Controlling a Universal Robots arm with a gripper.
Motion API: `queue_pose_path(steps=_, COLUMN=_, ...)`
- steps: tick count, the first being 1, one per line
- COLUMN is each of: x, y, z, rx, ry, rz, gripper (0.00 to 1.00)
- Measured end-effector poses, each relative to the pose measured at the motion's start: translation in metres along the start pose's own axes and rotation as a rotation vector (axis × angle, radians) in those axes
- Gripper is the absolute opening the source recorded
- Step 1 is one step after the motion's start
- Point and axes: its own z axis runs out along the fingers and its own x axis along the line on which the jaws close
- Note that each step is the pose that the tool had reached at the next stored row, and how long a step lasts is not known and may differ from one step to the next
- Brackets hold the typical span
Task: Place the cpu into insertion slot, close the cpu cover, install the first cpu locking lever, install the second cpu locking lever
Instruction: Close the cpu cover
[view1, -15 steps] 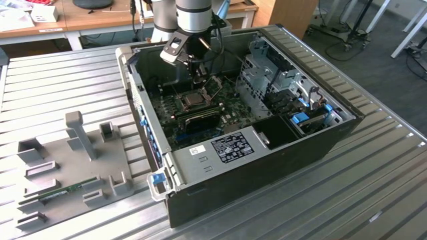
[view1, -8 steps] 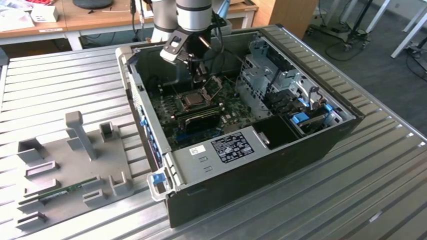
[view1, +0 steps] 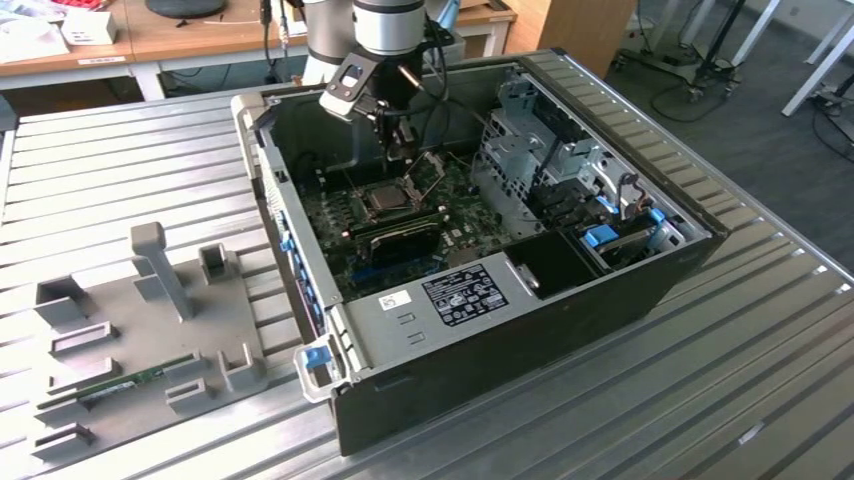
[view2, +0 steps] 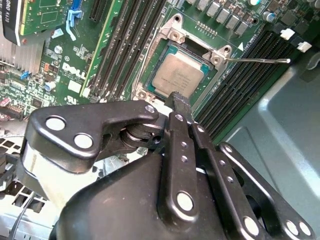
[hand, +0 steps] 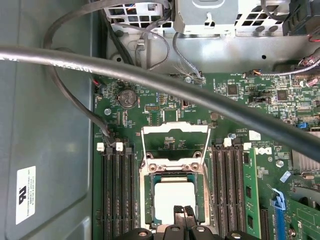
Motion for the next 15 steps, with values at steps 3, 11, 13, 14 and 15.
queue_pose_path(steps=3, x=0.0, y=0.0, z=-0.0001, rx=0.0, ry=0.0, rz=0.0, gripper=0.11)
queue_pose_path(steps=11, x=-0.0003, y=0.0004, z=-0.0059, rx=0.0002, ry=-0.0003, rz=0.0, gripper=0.11)
queue_pose_path(steps=13, x=-0.0005, y=0.0006, z=-0.0085, rx=0.0001, ry=-0.0002, rz=0.0, gripper=0.11)
queue_pose_path(steps=14, x=-0.0005, y=0.0006, z=-0.0089, rx=0.0001, ry=-0.0001, rz=0.0, gripper=0.11)
queue_pose_path(steps=15, x=-0.0005, y=0.0006, z=-0.0088, rx=0.0, ry=0.0002, rz=0.0, gripper=0.11)
